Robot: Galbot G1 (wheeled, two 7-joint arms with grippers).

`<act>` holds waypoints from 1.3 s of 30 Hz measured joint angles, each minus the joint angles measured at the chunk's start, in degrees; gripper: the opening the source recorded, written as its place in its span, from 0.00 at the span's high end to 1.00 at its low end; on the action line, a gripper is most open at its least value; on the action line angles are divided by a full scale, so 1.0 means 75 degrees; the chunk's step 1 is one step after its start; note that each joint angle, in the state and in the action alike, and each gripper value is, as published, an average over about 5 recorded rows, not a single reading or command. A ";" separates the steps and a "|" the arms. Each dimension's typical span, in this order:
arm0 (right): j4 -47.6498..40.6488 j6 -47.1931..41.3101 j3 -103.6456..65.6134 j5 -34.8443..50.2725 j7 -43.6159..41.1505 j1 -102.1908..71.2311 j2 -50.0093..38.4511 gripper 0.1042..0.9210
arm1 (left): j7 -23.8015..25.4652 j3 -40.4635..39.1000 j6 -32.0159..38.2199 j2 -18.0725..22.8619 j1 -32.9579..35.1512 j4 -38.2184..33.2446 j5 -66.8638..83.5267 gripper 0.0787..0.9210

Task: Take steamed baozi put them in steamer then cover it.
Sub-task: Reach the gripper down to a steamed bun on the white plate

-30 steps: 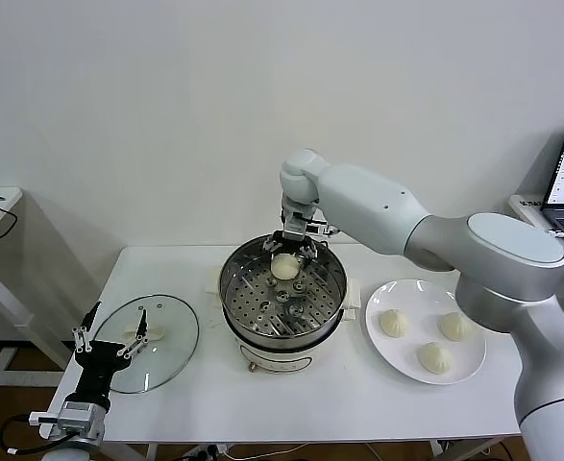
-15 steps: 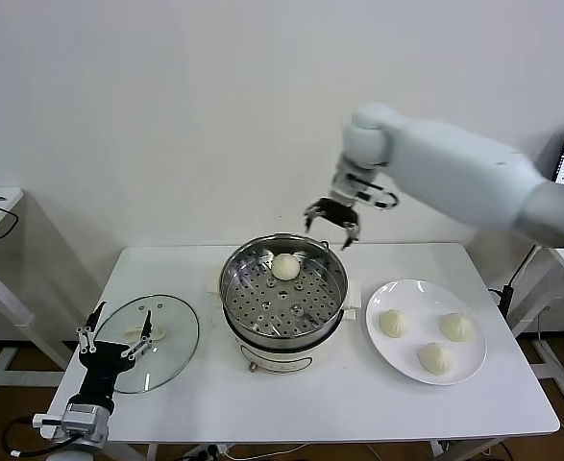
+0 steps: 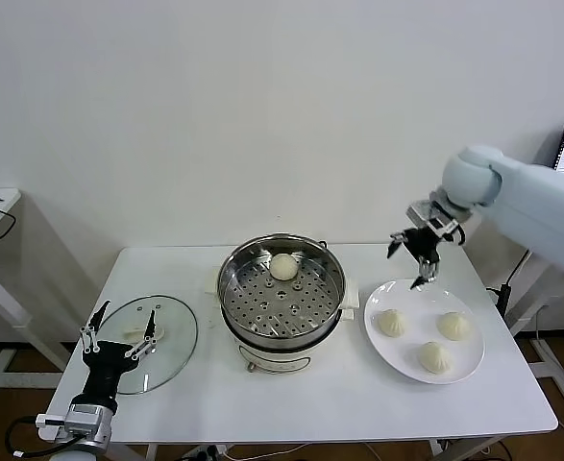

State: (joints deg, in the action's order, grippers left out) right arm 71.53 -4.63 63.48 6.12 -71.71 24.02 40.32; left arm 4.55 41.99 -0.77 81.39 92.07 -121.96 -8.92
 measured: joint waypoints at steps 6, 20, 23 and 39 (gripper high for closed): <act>-0.0258 -0.0449 -0.0512 -0.0317 0.0234 -0.0859 -0.0009 0.12 | 0.0004 -0.0007 -0.0008 0.0004 -0.0039 0.0060 0.0004 0.12; -0.0803 -0.0994 -0.1381 -0.0622 0.0634 -0.2249 0.0326 0.12 | 0.0004 -0.0041 -0.0014 0.0035 -0.0062 0.0133 0.0004 0.12; -0.0916 -0.1027 -0.1528 -0.0693 0.0706 -0.2444 0.0418 0.12 | 0.0003 -0.0047 -0.0014 0.0038 -0.0061 0.0132 0.0004 0.12; -0.1327 -0.1069 -0.2035 -0.1060 0.0859 -0.3029 0.0820 0.12 | 0.0004 -0.0039 -0.0008 0.0045 -0.0062 0.0160 -0.0007 0.12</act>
State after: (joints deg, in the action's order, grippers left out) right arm 61.58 -12.64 48.22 -1.83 -65.26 1.30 46.47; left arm 4.58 41.70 -0.82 81.73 91.61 -120.76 -8.98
